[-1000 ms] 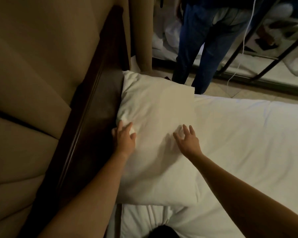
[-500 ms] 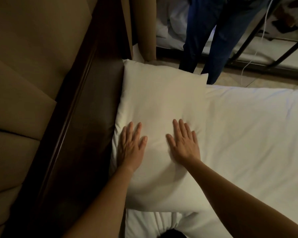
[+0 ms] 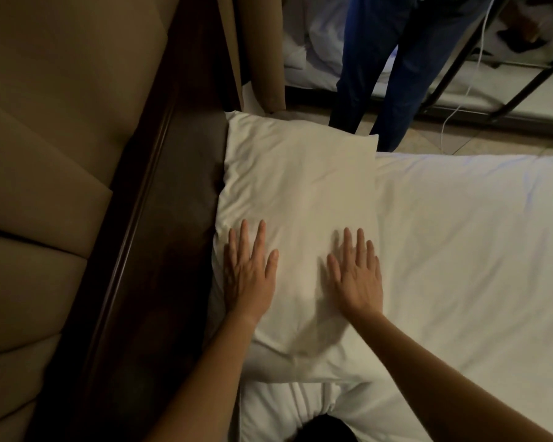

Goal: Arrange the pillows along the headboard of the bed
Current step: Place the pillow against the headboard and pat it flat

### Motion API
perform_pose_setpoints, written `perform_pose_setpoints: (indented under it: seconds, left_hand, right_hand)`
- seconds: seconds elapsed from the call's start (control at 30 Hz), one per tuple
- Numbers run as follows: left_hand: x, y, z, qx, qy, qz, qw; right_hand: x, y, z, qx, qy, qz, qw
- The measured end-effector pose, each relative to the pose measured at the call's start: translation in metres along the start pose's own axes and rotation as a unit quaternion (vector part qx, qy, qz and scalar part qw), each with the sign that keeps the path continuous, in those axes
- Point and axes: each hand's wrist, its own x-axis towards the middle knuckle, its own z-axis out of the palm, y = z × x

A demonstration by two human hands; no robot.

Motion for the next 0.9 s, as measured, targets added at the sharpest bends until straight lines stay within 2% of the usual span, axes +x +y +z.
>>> perform_pose_setpoints:
  seconds: [0.13, 0.27, 0.6, 0.8, 0.9]
  left_hand:
    - [-0.031, 0.004, 0.006, -0.022, -0.017, 0.02, 0.999]
    - [-0.062, -0.021, 0.017, 0.032, -0.059, 0.002, 0.998]
    - [-0.064, -0.03, 0.016, 0.043, -0.058, -0.008, 0.997]
    - [-0.07, -0.032, 0.007, 0.036, -0.048, -0.071, 0.996]
    - [-0.07, -0.029, 0.003, 0.002, -0.043, -0.12, 0.992]
  right_hand:
    - [-0.035, -0.004, 0.028, -0.002, -0.029, -0.061, 0.998]
    - [-0.046, 0.019, 0.043, -0.018, -0.046, -0.044, 0.998]
    - [-0.049, 0.03, 0.029, -0.024, -0.081, -0.016, 0.996]
    - [-0.048, 0.046, 0.018, -0.015, -0.113, -0.009, 0.993]
    - [-0.046, 0.049, 0.007, -0.002, -0.098, 0.012, 0.995]
